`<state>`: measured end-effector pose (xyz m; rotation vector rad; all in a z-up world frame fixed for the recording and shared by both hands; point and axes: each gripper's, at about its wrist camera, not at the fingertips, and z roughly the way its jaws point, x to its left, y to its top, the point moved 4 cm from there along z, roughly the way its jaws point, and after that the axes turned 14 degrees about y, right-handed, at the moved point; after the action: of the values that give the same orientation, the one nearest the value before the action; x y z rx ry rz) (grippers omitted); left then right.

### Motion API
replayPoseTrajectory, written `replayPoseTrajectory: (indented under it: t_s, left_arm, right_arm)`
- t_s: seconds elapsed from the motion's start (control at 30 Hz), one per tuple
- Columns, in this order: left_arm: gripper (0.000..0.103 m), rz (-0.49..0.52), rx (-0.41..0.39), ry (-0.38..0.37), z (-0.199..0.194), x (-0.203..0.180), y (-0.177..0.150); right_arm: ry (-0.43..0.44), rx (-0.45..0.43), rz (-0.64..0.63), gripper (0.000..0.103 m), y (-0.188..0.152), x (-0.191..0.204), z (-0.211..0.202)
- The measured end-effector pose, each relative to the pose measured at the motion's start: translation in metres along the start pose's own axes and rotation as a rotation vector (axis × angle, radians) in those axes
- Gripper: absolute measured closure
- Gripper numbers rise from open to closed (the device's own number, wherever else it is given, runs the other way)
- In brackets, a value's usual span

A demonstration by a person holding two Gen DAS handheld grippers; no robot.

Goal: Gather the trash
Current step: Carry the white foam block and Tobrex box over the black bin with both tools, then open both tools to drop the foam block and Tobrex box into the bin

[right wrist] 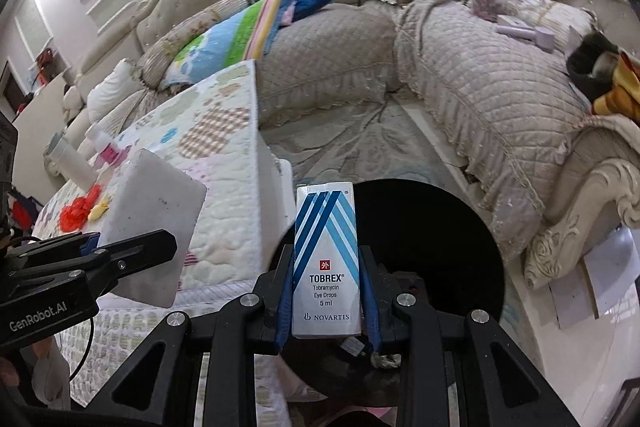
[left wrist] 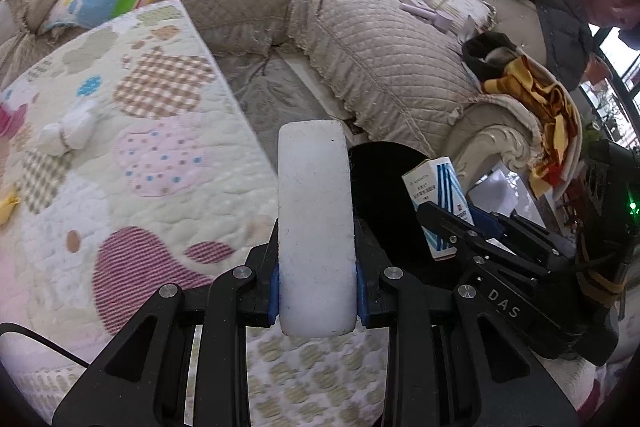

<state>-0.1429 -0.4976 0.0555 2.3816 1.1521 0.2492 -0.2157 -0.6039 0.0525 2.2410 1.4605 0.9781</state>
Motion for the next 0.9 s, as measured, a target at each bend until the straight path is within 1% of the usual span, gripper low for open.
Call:
replayPoseTrajectory:
  t_s: [0.23, 0.37, 0.9]
  left_arm:
    - [0.077, 0.016, 0.027, -0.034, 0.014, -0.02, 0.001]
    - [0.077, 0.019, 0.036, -0.048, 0.02, -0.026, 0.003]
    - [0.077, 0.021, 0.068, -0.065, 0.041, -0.038, 0.003]
  right_arm:
    - [-0.023, 0.003, 0.043, 0.075, -0.005, -0.025, -0.002]
    - [-0.031, 0.01, 0.062, 0.075, -0.008, -0.035, 0.001]
    - [-0.038, 0.031, 0.09, 0.075, -0.012, -0.05, 0.011]
